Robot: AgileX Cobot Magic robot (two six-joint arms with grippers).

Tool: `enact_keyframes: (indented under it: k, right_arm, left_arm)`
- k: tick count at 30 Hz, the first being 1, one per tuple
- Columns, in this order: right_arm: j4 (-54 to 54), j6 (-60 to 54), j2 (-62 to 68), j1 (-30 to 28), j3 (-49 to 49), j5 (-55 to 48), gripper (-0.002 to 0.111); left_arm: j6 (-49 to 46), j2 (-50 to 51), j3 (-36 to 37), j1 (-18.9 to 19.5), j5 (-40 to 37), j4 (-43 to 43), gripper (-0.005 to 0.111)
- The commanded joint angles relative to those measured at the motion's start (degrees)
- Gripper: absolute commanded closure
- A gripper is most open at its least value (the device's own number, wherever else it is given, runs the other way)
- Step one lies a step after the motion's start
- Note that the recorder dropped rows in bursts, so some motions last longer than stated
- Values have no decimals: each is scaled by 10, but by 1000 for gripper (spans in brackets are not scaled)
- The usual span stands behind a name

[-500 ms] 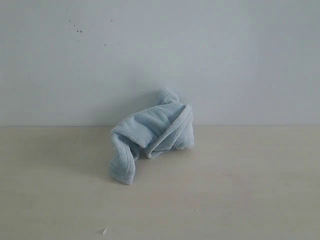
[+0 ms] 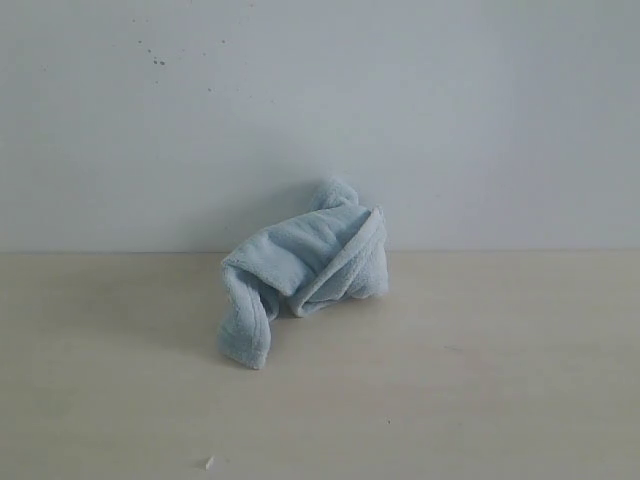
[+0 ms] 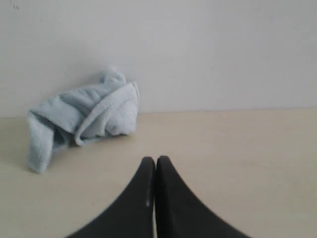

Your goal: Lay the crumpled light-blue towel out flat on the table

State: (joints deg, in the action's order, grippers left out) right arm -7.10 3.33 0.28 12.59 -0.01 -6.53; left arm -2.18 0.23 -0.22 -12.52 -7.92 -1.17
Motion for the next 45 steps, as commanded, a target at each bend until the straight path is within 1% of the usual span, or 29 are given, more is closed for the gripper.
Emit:
enact_keyframes:
  k: [1,3,7,9,11,12,14,17,20,23,29,31,32,34,37,39,40,42,45]
  right_arm:
    - [-118,158,-3,0,0,57,108]
    - [-122,197,-3,0,0,78,108]
    - [-122,207,-3,0,0,143,108]
    - [-122,231,-3,0,0,149,108]
    - [-122,271,-3,0,0,134,108]
    - [-115,297,-3,1,-7,97,108]
    - [-76,280,-3,7,-35,52,108]
    - [-58,202,30,29,-90,31,108]
    - [-58,134,111,61,-144,5,108]
    - [-58,68,224,100,-192,-10,108]
    - [-58,-47,500,161,-318,-1,108]
    - [-58,-66,579,178,-365,-2,108]
    - [-58,-73,621,187,-390,-2,107]
    - [-58,-79,693,198,-437,-2,100]
    - [-62,-73,797,200,-512,-3,82]
    - [-64,-50,864,200,-556,2,66]
    - [-64,-40,895,200,-576,5,60]
    - [-64,-28,952,200,-614,12,54]
    - [-64,-13,1019,200,-671,12,53]
  left_arm:
    - [5,-2,2,-2,7,1,103]
    - [5,-2,2,-2,7,1,103]
    - [5,-2,2,-2,7,1,103]
    - [5,-2,2,-2,7,1,103]
    - [5,-2,2,-2,7,1,103]
    - [5,-2,2,-2,7,1,103]
    - [5,-2,2,-2,7,1,103]
    - [5,-2,2,-2,7,1,103]
    - [5,-2,2,-2,7,1,103]
    - [5,-2,2,-2,7,1,103]
    - [5,-2,2,-2,7,1,103]
    - [5,-2,2,-2,7,1,103]
    - [5,-2,2,-2,7,1,103]
    - [5,-2,2,-2,7,1,103]
    - [5,-2,2,-2,7,1,103]
    - [5,-2,2,-2,7,1,103]
    - [5,-2,2,-2,7,1,103]
    - [5,-2,2,-2,7,1,103]
    - [5,-2,2,-2,7,1,103]
